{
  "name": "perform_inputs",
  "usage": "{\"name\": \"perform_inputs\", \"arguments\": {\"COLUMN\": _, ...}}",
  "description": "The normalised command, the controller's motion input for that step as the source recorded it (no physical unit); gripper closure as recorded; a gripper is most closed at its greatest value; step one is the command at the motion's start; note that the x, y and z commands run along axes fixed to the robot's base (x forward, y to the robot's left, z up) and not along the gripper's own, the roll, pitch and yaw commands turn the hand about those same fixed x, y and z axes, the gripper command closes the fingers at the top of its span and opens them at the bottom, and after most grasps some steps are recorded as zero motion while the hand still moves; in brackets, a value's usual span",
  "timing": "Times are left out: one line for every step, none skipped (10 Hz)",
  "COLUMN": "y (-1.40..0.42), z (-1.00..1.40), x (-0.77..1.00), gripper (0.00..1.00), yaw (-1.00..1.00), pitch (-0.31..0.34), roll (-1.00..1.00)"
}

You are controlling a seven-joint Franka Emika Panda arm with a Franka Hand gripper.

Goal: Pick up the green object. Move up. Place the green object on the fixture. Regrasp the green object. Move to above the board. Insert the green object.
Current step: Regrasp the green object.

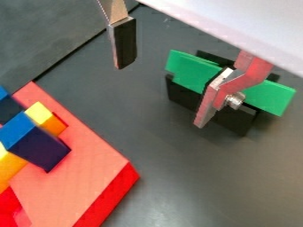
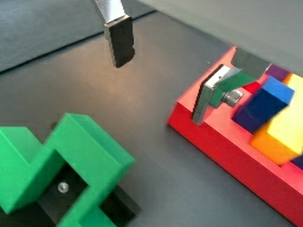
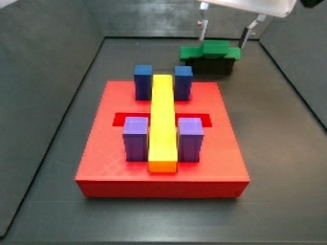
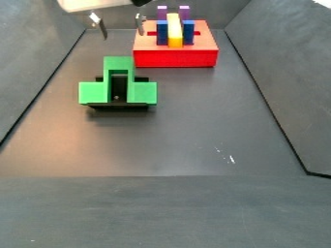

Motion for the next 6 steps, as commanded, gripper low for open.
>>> {"name": "perform_inputs", "arguments": {"y": -0.04, "z": 0.00, "x": 0.00, "gripper": 0.00, "yaw": 0.00, "pitch": 0.000, "roll": 0.00}}
{"name": "perform_inputs", "arguments": {"y": -0.03, "z": 0.00, "x": 0.00, "gripper": 0.00, "yaw": 0.03, "pitch": 0.000, "roll": 0.03}}
{"name": "perform_inputs", "arguments": {"y": -0.26, "z": 0.21, "x": -0.03, "gripper": 0.00, "yaw": 0.35, "pitch": 0.000, "roll": 1.00}}
{"name": "perform_inputs", "arguments": {"y": -0.14, "z": 0.23, "x": 0.00, "gripper": 0.00, "yaw": 0.39, "pitch": 0.000, "roll": 1.00}}
{"name": "perform_inputs", "arguments": {"y": -0.12, "z": 0.24, "x": 0.00, "gripper": 0.00, "yaw": 0.40, "pitch": 0.000, "roll": 1.00}}
{"name": "perform_inputs", "arguments": {"y": -0.25, "z": 0.08, "x": -0.05, "gripper": 0.00, "yaw": 0.36, "pitch": 0.000, "roll": 1.00}}
